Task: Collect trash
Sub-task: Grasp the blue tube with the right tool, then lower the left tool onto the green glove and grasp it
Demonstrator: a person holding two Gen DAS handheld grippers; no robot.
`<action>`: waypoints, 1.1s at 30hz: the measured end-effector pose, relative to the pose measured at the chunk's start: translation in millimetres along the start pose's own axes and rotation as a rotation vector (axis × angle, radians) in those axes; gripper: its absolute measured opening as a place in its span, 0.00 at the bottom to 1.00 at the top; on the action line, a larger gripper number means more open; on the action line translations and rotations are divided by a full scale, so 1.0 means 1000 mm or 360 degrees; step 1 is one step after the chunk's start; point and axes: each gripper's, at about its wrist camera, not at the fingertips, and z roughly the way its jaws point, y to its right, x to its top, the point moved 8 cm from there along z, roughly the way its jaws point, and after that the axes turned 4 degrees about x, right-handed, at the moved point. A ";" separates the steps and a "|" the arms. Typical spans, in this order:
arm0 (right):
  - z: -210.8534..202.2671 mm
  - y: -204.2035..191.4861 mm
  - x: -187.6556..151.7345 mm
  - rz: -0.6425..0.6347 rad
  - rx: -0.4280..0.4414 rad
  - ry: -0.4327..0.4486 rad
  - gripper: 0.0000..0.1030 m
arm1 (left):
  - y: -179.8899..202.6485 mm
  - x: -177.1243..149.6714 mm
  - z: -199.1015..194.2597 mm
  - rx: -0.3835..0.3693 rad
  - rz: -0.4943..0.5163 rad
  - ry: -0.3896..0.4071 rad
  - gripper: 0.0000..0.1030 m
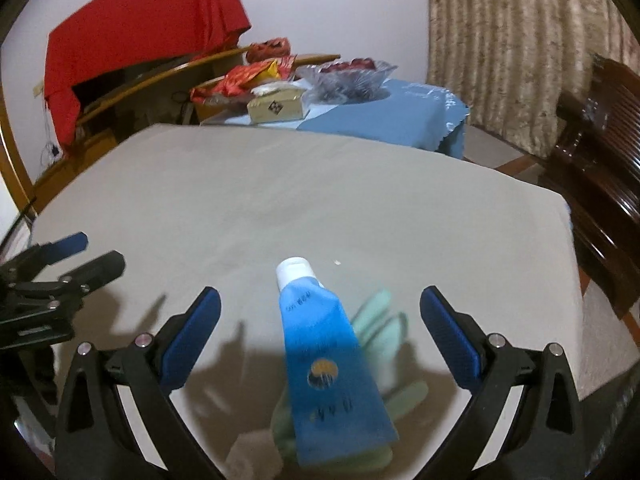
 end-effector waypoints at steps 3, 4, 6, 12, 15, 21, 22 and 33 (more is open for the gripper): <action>0.016 0.000 -0.001 -0.0016 0.0013 -0.0058 0.79 | -0.003 0.000 0.004 -0.0001 -0.0007 -0.0010 0.94; 0.021 0.000 -0.002 -0.0023 0.0012 -0.0079 0.77 | -0.004 0.000 0.005 -0.0003 -0.0013 -0.0014 0.94; 0.027 0.000 -0.004 -0.0037 0.0009 -0.0107 0.72 | -0.005 0.000 0.008 -0.0007 -0.0022 -0.0019 0.94; 0.043 -0.005 -0.009 -0.0108 0.0001 -0.0188 0.64 | -0.005 0.002 0.012 -0.0015 -0.0028 -0.0025 0.94; 0.048 -0.007 -0.012 -0.0151 -0.0016 -0.0233 0.55 | -0.004 0.002 0.011 -0.0015 -0.0024 -0.0023 0.94; 0.046 -0.002 -0.015 -0.0110 -0.0013 -0.0243 0.41 | 0.004 0.002 0.012 -0.0027 -0.0020 -0.0026 0.94; 0.043 0.000 -0.014 -0.0087 -0.0005 -0.0237 0.40 | 0.005 0.003 0.012 -0.0028 -0.0018 -0.0026 0.94; -0.009 0.031 -0.001 0.0236 0.0093 -0.0125 0.36 | 0.030 0.003 -0.003 -0.0083 0.0019 -0.0004 0.94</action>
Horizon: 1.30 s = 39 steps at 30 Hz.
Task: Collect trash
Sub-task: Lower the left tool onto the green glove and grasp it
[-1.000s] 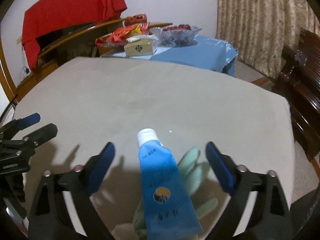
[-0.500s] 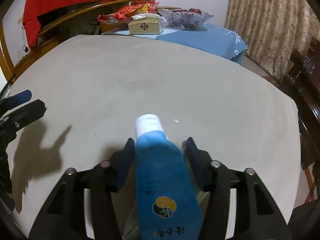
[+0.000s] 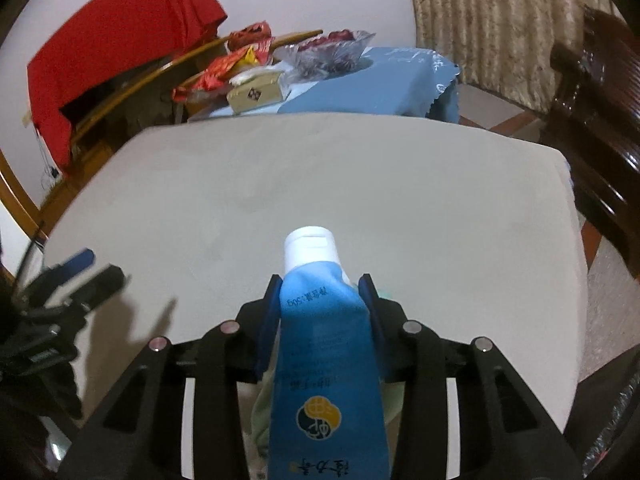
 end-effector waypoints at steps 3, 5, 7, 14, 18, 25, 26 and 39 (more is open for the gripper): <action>-0.010 0.006 0.001 0.0024 0.0001 0.0006 0.37 | 0.009 0.000 -0.002 -0.0022 0.0014 0.0000 0.94; -0.012 0.008 -0.001 0.0021 -0.0019 0.0003 0.37 | 0.016 -0.001 -0.004 -0.0039 0.0022 -0.0001 0.94; -0.014 0.012 -0.005 0.0027 -0.0037 -0.0009 0.37 | 0.022 -0.001 -0.005 -0.0052 0.0031 -0.0002 0.94; -0.017 0.025 -0.030 0.0084 -0.0097 -0.0044 0.46 | 0.036 -0.005 -0.006 -0.0085 0.0048 -0.0014 0.94; -0.014 0.025 -0.041 0.0078 -0.0117 -0.0068 0.48 | 0.040 -0.008 -0.004 -0.0094 0.0047 -0.0025 0.94; -0.010 0.020 -0.035 0.0007 -0.0120 -0.0063 0.54 | 0.042 -0.008 -0.004 -0.0101 0.0052 -0.0025 0.94; -0.007 0.019 -0.033 -0.0011 -0.0119 -0.0066 0.54 | 0.041 -0.008 -0.003 -0.0099 0.0049 -0.0024 0.94; 0.029 0.014 -0.029 -0.0224 -0.0257 -0.0157 0.49 | 0.019 -0.006 0.006 -0.0036 0.0004 -0.0039 0.94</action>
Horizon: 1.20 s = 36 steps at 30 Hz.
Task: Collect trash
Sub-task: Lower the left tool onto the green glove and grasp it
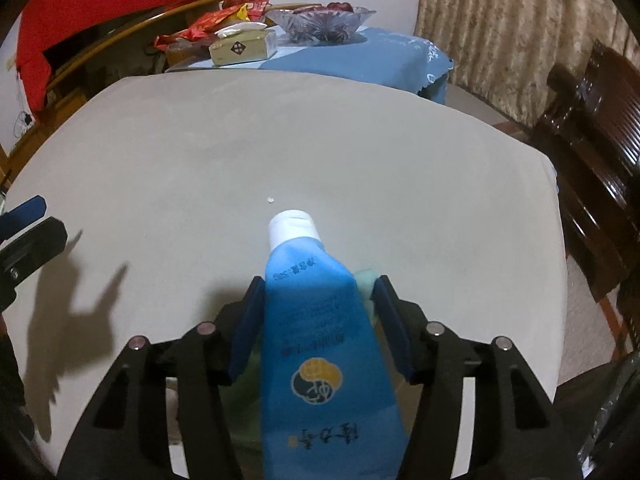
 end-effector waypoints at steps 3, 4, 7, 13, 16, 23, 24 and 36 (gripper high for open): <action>-0.007 0.006 0.001 0.0047 0.0037 0.0014 0.41 | 0.002 0.000 0.000 -0.0011 0.0002 -0.0004 0.94; -0.013 0.009 0.003 0.0100 0.0075 0.0036 0.40 | 0.003 -0.001 0.000 -0.0014 0.0007 -0.0003 0.94; -0.026 0.018 0.006 0.0183 0.0136 0.0068 0.39 | 0.007 -0.002 0.001 -0.0028 0.0016 -0.0010 0.94; -0.048 0.026 0.007 0.0226 0.0122 0.0114 0.39 | 0.018 -0.002 -0.002 -0.0054 0.0039 -0.0008 0.94; -0.046 0.028 0.001 0.0215 0.0085 0.0079 0.41 | 0.027 -0.003 -0.003 -0.0081 0.0056 -0.0016 0.94; -0.047 0.034 -0.010 0.0283 0.0104 0.0074 0.42 | 0.059 -0.018 -0.001 -0.0191 0.0143 -0.0052 0.93; -0.048 0.037 -0.010 0.0285 0.0096 0.0078 0.42 | 0.062 -0.021 -0.001 -0.0201 0.0156 -0.0056 0.93; -0.047 0.049 -0.017 0.0335 0.0087 0.0053 0.42 | 0.081 -0.038 0.002 -0.0279 0.0218 -0.0102 0.92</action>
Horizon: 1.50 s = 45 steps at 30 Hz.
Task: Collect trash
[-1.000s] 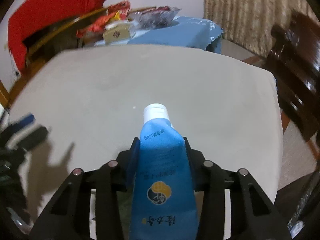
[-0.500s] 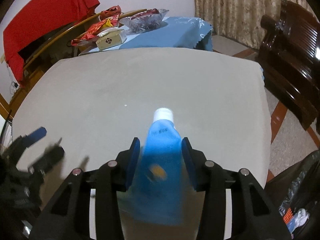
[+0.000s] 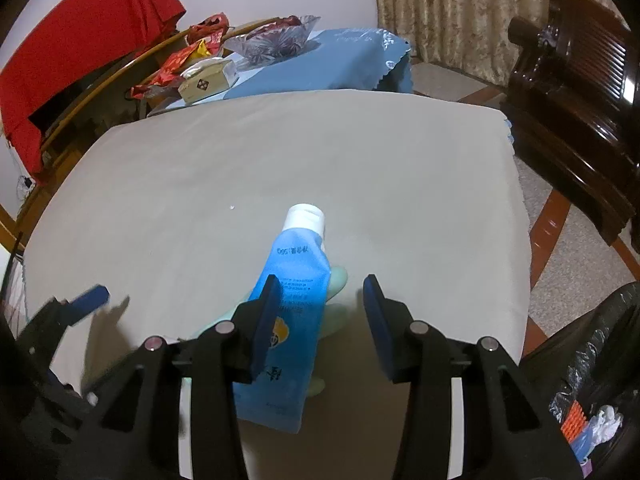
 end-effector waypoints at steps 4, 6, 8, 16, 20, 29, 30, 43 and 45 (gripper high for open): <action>-0.002 0.002 0.000 -0.0015 -0.0026 0.0002 0.42 | 0.012 -0.007 0.011 -0.0041 0.0040 -0.0059 0.86; -0.003 0.001 -0.001 -0.0025 -0.0034 0.0003 0.42 | 0.016 -0.010 0.015 -0.0074 0.0033 -0.0086 0.79; -0.006 0.000 -0.003 -0.0028 -0.0044 0.0010 0.42 | 0.018 -0.011 0.017 -0.0135 0.0012 -0.0103 0.68; -0.018 -0.009 -0.019 -0.0010 -0.0042 0.0048 0.42 | 0.029 -0.014 0.013 -0.0280 0.0003 -0.0096 0.31; -0.020 -0.010 -0.022 0.0006 -0.0041 0.0053 0.43 | 0.020 -0.003 -0.001 -0.0224 -0.0025 0.0022 0.29; -0.022 -0.022 -0.015 0.0029 0.0025 0.0091 0.50 | -0.012 0.014 -0.012 -0.0130 -0.0081 0.0088 0.29; -0.022 -0.026 -0.015 0.0024 0.0036 0.0093 0.51 | -0.014 0.014 -0.013 -0.0123 -0.0076 0.0089 0.29; -0.015 -0.045 -0.019 -0.0058 0.0025 0.0056 0.55 | -0.051 0.032 -0.041 -0.0052 -0.0176 0.0206 0.29; -0.015 -0.045 -0.018 -0.0060 0.0024 0.0059 0.55 | -0.060 0.036 -0.047 -0.0035 -0.0208 0.0235 0.28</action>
